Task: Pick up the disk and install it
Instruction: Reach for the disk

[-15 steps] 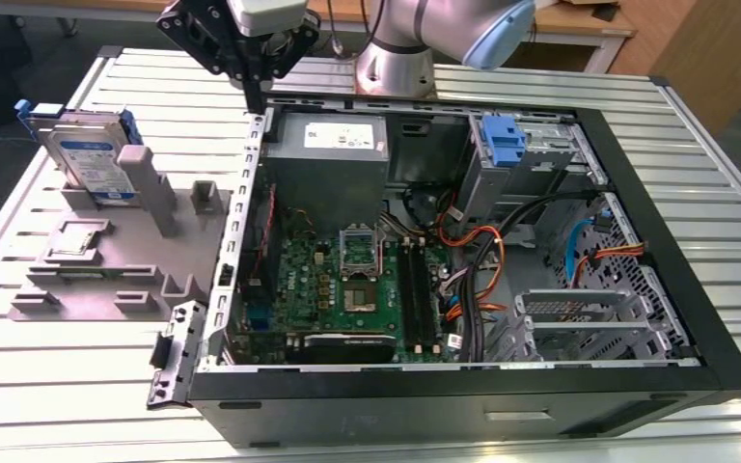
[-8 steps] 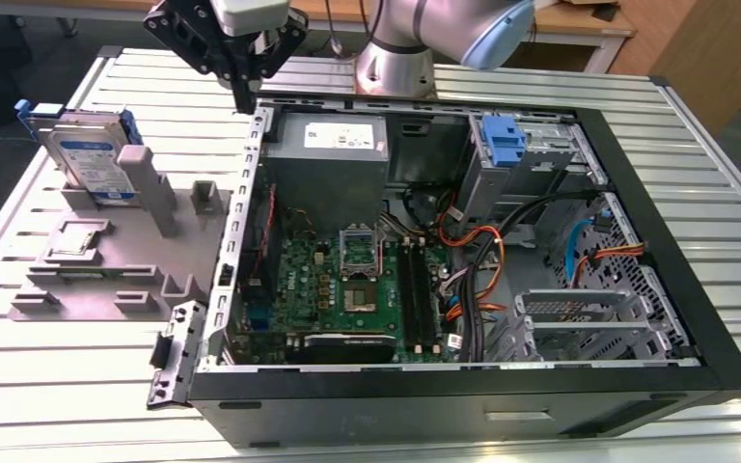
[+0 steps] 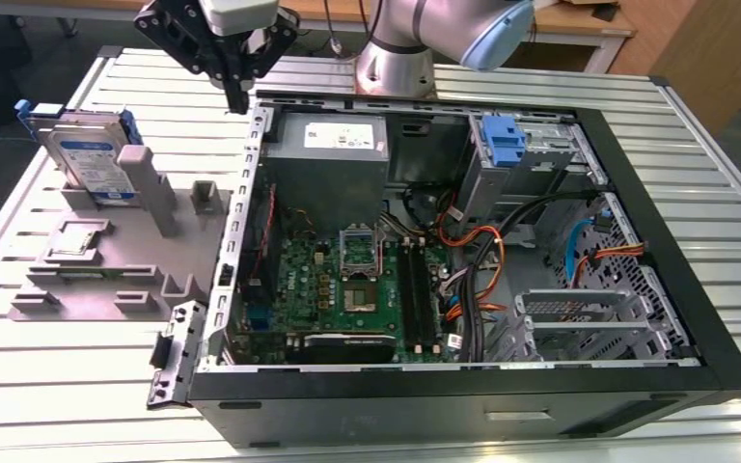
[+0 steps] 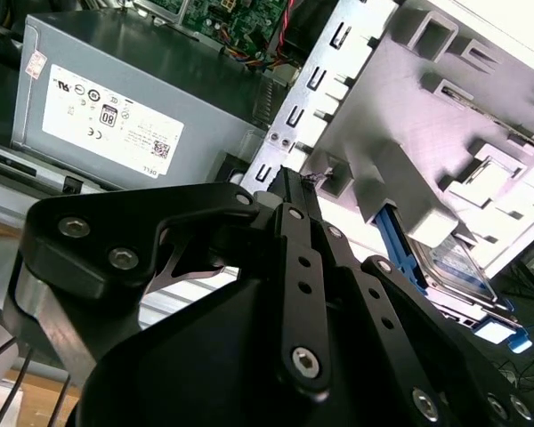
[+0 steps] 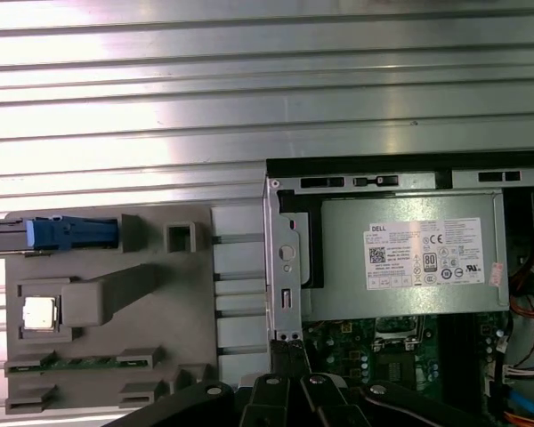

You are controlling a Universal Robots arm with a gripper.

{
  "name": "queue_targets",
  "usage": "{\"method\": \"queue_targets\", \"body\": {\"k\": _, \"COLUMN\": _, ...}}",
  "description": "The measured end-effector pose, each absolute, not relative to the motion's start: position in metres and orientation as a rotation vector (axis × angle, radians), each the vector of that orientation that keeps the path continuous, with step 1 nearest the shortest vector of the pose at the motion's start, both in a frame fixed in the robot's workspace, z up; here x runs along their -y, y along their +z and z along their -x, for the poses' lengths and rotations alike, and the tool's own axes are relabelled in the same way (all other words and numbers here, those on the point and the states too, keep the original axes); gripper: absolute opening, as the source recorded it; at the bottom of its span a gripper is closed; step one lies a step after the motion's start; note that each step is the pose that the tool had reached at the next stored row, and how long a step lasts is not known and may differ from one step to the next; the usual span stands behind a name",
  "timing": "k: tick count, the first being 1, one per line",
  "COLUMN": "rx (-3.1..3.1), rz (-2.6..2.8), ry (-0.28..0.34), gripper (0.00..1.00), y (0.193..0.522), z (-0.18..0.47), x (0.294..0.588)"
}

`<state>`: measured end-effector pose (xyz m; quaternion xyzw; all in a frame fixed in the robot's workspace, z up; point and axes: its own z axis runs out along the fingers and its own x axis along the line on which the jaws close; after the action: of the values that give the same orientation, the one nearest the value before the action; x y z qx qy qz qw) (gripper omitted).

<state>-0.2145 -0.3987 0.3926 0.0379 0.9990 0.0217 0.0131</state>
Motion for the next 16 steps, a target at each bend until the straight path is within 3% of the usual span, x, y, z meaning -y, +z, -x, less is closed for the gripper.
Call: {"method": "queue_targets", "body": {"k": 16, "rx": -3.118, "rz": -0.118, "ry": 0.067, "gripper": 0.11, "y": 0.392, "z": 0.248, "x": 0.396}}
